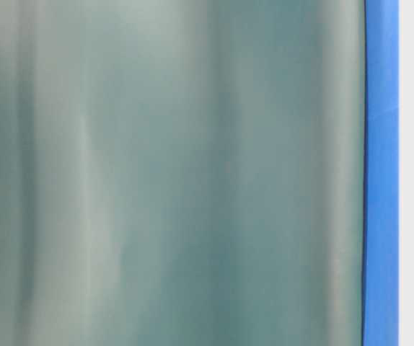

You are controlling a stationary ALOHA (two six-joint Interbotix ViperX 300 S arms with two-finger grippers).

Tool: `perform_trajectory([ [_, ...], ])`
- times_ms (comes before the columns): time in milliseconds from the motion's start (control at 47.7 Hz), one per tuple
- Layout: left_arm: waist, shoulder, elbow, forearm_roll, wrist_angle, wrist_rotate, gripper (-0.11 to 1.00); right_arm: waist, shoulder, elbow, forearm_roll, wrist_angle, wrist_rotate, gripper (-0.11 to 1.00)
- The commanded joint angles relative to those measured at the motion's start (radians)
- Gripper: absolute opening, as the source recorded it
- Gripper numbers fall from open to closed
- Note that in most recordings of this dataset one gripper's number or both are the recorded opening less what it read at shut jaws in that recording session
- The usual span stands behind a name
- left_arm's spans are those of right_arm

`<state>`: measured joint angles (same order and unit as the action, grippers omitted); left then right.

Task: Touch the tip of the soldering iron to the mark.

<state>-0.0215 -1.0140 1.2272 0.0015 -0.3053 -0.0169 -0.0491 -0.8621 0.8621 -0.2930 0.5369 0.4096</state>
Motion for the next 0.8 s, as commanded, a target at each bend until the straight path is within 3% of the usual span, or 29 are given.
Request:
perform_trajectory([
  [0, -0.002, 0.003, -0.011, 0.000, -0.005, 0.002, 0.00, 0.000, -0.072, 0.035, 0.000, -0.021, 0.000, 0.82],
  [273, -0.002, 0.003, -0.008, 0.000, -0.005, 0.015, 0.00, -0.002, -0.245, 0.206, -0.008, -0.141, -0.002, 0.79],
  [776, -0.002, 0.003, 0.009, 0.002, -0.005, 0.014, 0.00, -0.009, -0.252, 0.328, -0.002, -0.298, 0.000, 0.79],
])
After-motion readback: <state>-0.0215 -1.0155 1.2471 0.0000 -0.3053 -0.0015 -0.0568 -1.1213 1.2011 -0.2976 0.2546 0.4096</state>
